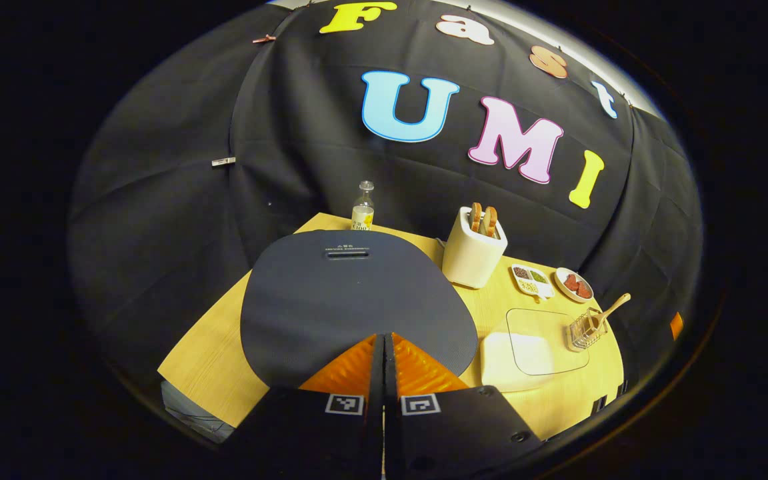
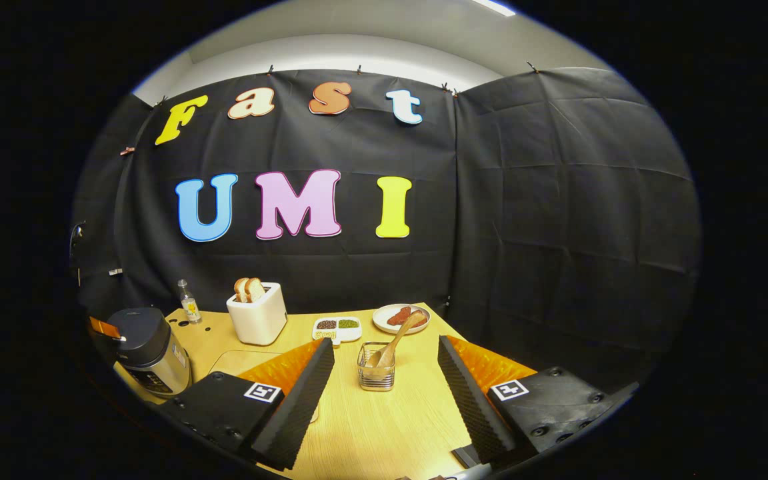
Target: Close the left gripper, press the button to open the rice cooker; take a wooden spoon from the chopstick holder with the right hand, scoop a spoonful of rice and pour it into the rice cooker, then put the wooden spoon back into the chopstick holder.
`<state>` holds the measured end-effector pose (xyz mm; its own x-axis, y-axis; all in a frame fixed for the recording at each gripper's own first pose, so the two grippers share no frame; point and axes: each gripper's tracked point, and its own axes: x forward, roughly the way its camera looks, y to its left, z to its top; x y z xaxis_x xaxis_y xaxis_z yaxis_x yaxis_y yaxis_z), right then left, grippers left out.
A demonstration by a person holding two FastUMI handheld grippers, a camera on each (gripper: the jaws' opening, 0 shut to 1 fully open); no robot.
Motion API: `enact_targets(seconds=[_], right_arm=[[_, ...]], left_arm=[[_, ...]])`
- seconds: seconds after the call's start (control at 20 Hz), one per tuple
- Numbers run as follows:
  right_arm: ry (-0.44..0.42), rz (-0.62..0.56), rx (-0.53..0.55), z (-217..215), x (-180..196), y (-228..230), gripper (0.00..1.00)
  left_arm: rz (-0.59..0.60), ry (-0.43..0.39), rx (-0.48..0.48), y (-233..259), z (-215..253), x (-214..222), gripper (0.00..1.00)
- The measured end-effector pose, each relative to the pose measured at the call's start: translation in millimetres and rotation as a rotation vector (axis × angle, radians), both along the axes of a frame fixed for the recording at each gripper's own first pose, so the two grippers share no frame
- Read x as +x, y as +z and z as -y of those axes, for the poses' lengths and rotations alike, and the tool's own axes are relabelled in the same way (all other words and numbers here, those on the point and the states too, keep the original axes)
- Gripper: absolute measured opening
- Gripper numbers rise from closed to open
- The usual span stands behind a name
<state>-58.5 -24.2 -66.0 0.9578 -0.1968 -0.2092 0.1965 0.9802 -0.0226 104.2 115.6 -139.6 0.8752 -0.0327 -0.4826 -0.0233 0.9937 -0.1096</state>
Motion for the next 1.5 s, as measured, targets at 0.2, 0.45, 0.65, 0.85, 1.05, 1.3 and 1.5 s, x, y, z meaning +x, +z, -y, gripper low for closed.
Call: enact_targets(seconds=[0.2,0.45,0.65,0.85,1.05,1.3,1.5], right_arm=[[-0.011,-0.015,0.005,2.6,0.0,-3.5,0.98],[0.025,-0.017,0.003,-6.2,2.4,-5.5,0.98],[0.065,-0.034,0.017,-12.9,9.1,-10.6,0.98],[0.093,-0.025,0.016,-11.9,26.5,-7.9,0.98],[0.121,-0.024,0.022,-8.6,51.9,-5.0,0.98],[0.140,-0.026,0.043,4.3,96.5,-8.0,0.98],[0.138,-0.056,0.070,21.4,127.9,-23.2,0.98]], left_arm=[[-0.008,0.013,0.122,-8.7,3.9,0.6,0.07],[-0.030,0.026,0.107,-6.3,2.2,-0.4,0.06],[0.035,0.035,0.070,8.2,2.8,-2.3,0.06],[0.272,0.099,0.140,93.8,0.7,-10.1,0.06],[0.387,0.177,0.101,145.8,2.2,-22.9,0.06],[0.351,0.234,0.039,132.0,11.1,-41.8,0.07],[0.306,0.267,0.029,117.5,23.4,-55.6,0.15]])
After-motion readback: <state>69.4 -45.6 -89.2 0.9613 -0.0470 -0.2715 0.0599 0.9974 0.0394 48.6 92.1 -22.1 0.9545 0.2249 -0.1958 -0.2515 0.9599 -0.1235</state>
